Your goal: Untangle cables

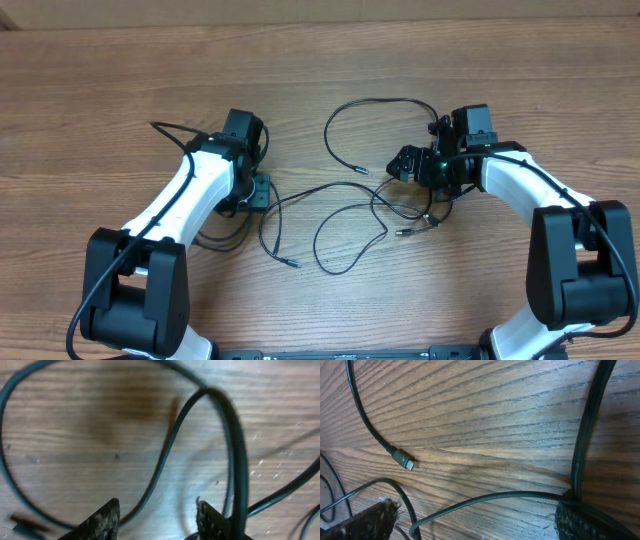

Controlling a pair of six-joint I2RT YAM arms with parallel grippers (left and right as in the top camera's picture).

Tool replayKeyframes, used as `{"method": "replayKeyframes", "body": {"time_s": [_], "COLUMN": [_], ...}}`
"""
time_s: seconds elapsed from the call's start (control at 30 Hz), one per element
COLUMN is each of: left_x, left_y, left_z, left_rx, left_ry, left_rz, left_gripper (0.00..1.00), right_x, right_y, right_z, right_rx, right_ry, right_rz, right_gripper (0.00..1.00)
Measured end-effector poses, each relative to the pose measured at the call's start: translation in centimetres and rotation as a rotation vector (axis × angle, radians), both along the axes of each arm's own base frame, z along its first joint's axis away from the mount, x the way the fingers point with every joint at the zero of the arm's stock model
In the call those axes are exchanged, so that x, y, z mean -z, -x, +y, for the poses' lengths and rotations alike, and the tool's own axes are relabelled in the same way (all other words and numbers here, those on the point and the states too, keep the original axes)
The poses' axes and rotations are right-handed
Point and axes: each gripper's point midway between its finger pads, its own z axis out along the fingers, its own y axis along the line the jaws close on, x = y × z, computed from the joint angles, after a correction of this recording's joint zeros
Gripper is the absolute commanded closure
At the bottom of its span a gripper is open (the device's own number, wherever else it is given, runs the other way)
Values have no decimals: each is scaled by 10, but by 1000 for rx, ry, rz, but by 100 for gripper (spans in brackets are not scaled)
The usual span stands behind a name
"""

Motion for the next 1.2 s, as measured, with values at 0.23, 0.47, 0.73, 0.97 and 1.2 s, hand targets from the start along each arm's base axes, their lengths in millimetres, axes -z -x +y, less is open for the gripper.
{"method": "replayKeyframes", "body": {"time_s": [0.23,0.47,0.73,0.97,1.2], "left_x": [-2,-6,-7,-7,-7], "left_y": [-14,-32,-38,-39,-39], "left_z": [-7,-12,-14,-15,-15], "left_rx": [-90,-194,-322,-404,-533], "left_ry": [45,86,120,137,158], "left_rz": [-55,-125,-141,-140,-132], "left_gripper": [43,54,61,51,52], "right_x": [0,0,0,0,0], "right_y": [0,0,0,0,0], "right_z": [0,0,0,0,0], "right_rx": [0,0,1,0,0], "right_ry": [0,0,-1,0,0], "right_rz": [0,1,0,0,0], "right_gripper": [0,0,0,0,0]}}
